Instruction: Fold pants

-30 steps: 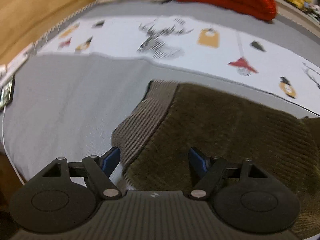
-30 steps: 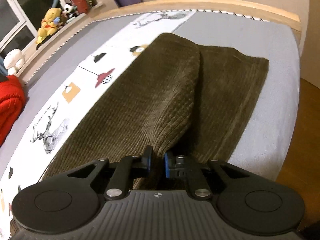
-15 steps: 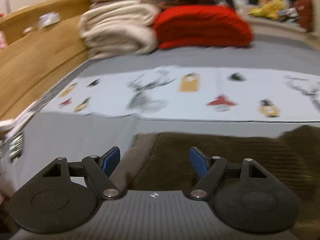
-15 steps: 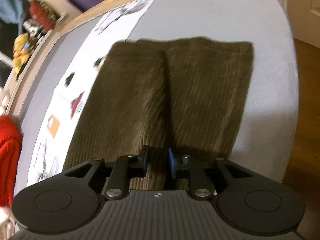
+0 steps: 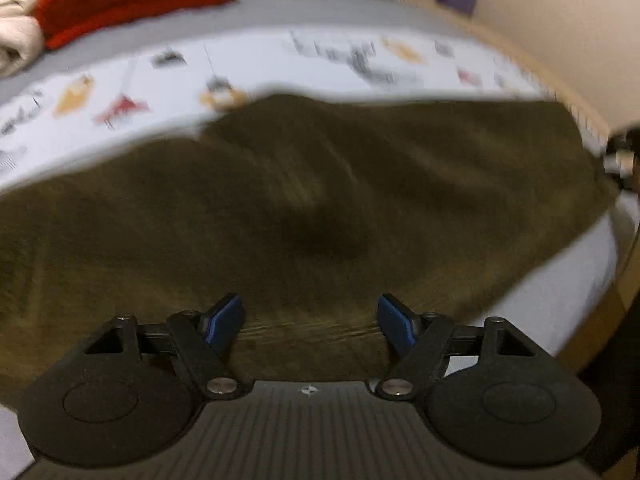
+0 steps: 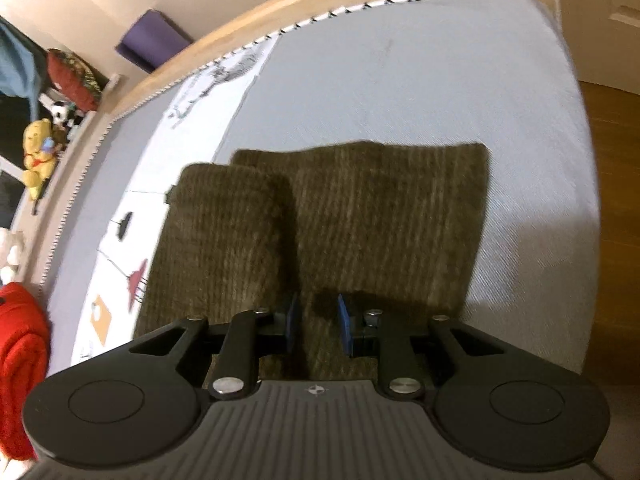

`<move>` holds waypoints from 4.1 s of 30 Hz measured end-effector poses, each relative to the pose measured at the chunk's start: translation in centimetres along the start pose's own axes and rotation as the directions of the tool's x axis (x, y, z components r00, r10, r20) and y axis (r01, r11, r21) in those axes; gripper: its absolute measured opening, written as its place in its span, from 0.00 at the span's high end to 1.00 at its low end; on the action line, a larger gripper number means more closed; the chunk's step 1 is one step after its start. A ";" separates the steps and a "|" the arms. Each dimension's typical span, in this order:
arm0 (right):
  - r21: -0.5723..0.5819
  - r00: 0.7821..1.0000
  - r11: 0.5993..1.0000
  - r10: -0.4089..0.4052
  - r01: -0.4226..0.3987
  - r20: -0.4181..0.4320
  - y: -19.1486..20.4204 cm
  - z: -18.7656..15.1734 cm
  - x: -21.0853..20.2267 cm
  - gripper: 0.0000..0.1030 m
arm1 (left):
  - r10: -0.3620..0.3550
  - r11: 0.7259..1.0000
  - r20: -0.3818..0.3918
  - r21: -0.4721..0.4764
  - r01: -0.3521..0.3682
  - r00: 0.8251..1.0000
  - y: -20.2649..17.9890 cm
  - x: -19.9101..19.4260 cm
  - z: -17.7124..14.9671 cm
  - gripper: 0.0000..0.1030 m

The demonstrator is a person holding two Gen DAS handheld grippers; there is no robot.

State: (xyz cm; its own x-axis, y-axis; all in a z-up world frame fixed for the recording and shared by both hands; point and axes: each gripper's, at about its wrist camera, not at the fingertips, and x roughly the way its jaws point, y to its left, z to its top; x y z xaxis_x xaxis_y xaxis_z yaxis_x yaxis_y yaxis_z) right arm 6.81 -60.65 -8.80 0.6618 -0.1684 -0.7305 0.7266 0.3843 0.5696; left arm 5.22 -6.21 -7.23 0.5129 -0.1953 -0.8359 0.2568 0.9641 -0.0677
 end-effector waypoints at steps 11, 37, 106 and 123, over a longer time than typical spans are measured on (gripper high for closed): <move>0.191 0.997 0.979 0.060 -0.066 0.037 -4.0 2.0 0.4 0.76 | 0.015 1.000 0.059 0.005 -0.015 0.998 -0.7 0.6 -2.4 0.19; -0.013 0.951 0.974 0.216 -0.224 -0.224 3.3 -1.7 4.9 0.59 | 0.004 1.000 0.080 0.021 -0.006 0.997 -0.5 0.7 -2.2 0.15; 0.074 0.956 0.959 0.279 -0.273 -0.089 4.3 -1.1 2.6 0.47 | 0.001 1.000 0.080 0.021 -0.003 0.997 -0.7 0.8 -2.1 0.13; 0.162 0.979 0.966 0.205 -0.201 -0.007 2.0 -0.4 2.6 0.78 | 0.001 1.000 0.080 0.020 -0.003 0.997 -0.7 0.8 -2.1 0.12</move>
State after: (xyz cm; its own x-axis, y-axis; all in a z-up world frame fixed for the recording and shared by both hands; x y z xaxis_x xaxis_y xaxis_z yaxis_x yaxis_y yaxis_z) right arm 9.94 -59.94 -9.71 0.7953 -0.0800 -0.6009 0.5988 0.2584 0.7581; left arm 3.71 -6.70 -9.04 0.5772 -0.2081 -0.7896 0.2720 0.9608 -0.0544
